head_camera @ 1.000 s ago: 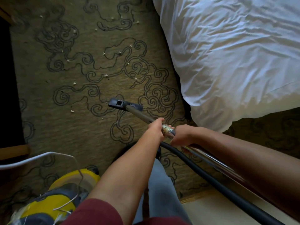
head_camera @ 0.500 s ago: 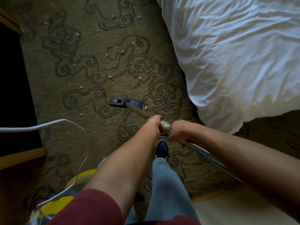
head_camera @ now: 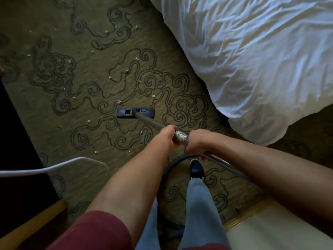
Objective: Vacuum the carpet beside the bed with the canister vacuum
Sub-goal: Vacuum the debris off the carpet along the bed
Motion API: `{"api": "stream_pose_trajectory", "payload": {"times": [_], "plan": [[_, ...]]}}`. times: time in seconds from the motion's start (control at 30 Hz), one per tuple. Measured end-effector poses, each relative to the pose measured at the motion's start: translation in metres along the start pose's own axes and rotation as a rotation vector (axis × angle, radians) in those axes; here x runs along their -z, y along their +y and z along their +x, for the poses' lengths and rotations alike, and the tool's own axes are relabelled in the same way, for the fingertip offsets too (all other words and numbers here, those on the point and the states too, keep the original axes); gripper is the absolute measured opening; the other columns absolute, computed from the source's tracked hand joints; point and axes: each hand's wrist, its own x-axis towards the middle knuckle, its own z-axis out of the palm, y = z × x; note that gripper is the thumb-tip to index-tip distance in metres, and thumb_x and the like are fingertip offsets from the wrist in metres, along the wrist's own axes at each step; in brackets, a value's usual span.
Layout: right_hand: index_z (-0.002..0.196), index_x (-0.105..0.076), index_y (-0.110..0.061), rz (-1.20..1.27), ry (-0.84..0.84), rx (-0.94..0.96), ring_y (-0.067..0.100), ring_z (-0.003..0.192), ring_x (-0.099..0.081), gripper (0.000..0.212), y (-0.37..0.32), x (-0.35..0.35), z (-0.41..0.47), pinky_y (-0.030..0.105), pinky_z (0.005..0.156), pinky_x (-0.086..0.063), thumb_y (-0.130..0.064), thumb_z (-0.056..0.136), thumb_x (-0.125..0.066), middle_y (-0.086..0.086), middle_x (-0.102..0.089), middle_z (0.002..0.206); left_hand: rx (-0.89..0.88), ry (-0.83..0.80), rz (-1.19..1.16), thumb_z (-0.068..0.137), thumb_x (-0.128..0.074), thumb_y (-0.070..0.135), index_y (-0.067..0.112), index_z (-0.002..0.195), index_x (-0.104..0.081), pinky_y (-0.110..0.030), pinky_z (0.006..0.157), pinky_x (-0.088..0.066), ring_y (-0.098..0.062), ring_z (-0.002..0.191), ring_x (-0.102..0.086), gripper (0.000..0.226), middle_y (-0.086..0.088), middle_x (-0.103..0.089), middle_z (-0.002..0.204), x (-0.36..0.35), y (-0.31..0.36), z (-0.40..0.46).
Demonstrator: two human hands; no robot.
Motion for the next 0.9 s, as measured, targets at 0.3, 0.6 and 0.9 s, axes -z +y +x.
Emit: {"api": "stream_pose_trajectory", "payload": {"times": [0.3,0.6,0.9], "plan": [[0.093,-0.057,-0.015,0.126,0.127,-0.062,0.016,0.042,-0.067,0.024,-0.087,0.013,0.001,0.029,0.046,-0.058,-0.024,0.07,-0.059,0.003,-0.067,0.07,-0.038,-0.046,0.086,0.098,-0.051,0.013,0.004,0.136,-0.05,-0.044,0.064,-0.054,-0.031,0.1,-0.063,0.039,-0.017,-0.061,0.116,0.072,0.056,0.007],[0.094,-0.054,0.0,0.577,-0.141,-0.081,0.03,0.05,-0.067,0.033,-0.061,0.011,-0.006,0.032,0.049,-0.055,-0.026,0.077,-0.066,0.018,-0.07,0.062,-0.068,-0.105,0.117,0.097,-0.053,0.014,0.007,0.118,-0.05,-0.044,0.064,-0.055,-0.03,0.085,-0.063,0.023,-0.014,-0.061,0.097,0.067,0.052,0.007],[0.115,-0.051,-0.005,0.779,-0.278,0.044,0.036,0.074,-0.067,0.051,-0.043,0.018,-0.018,0.053,0.079,-0.057,-0.029,0.076,-0.073,0.022,-0.065,0.083,-0.15,-0.068,0.036,0.099,-0.051,0.014,0.006,0.132,-0.046,-0.038,0.049,-0.053,-0.029,0.081,-0.062,0.035,-0.013,-0.059,0.095,0.079,0.069,-0.009]]}}
